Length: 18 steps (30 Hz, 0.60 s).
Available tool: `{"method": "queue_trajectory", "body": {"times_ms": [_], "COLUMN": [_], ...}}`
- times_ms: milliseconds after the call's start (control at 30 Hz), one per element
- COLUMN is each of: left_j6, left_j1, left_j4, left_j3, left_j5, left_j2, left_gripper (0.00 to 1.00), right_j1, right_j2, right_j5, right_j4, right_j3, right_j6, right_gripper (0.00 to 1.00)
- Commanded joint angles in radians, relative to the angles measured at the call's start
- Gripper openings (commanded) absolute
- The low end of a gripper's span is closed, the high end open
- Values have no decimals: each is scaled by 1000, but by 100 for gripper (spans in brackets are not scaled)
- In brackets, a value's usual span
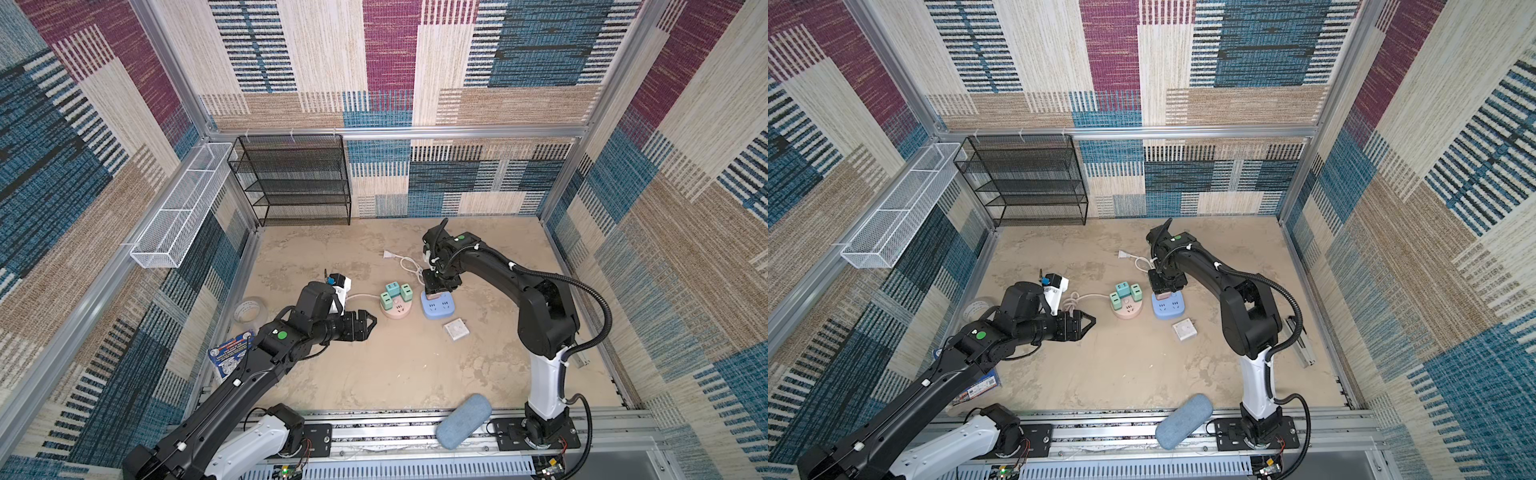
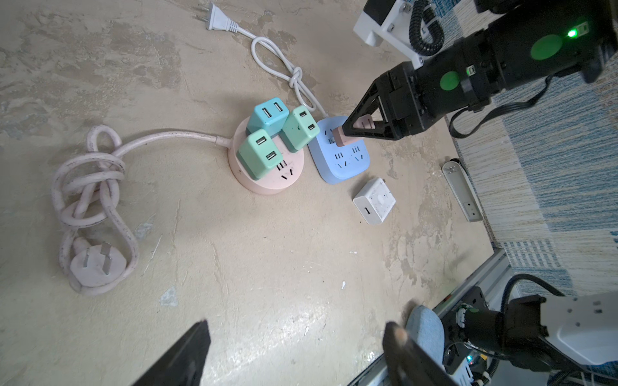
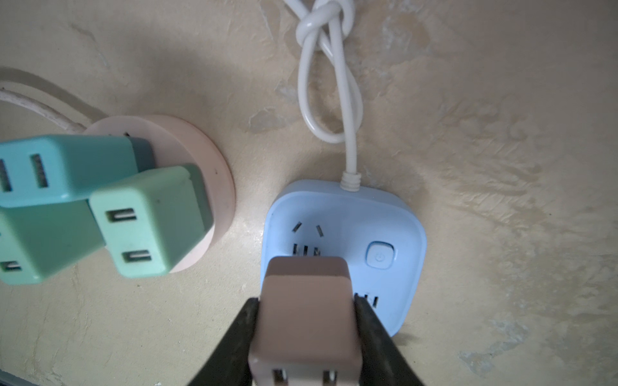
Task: Insert the plug
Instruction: 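Lower the pink charger with the right gripper into the light-blue strip socket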
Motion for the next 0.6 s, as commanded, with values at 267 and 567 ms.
{"method": "queue_trajectory", "body": {"times_ms": [267, 567], "left_j6": [-13, -16], "left_j1": [2, 2], "left_j4": [16, 18], "left_j3": [-3, -5], "left_j5": [6, 0], "left_j2": [-3, -3], "left_gripper": [86, 86], "right_j1": [11, 13], "right_j2": [-5, 34], "right_j5": [-20, 5], "right_j4": [10, -12], "right_j3": [-1, 32], "right_j6": [21, 27], "right_gripper": [0, 0]}}
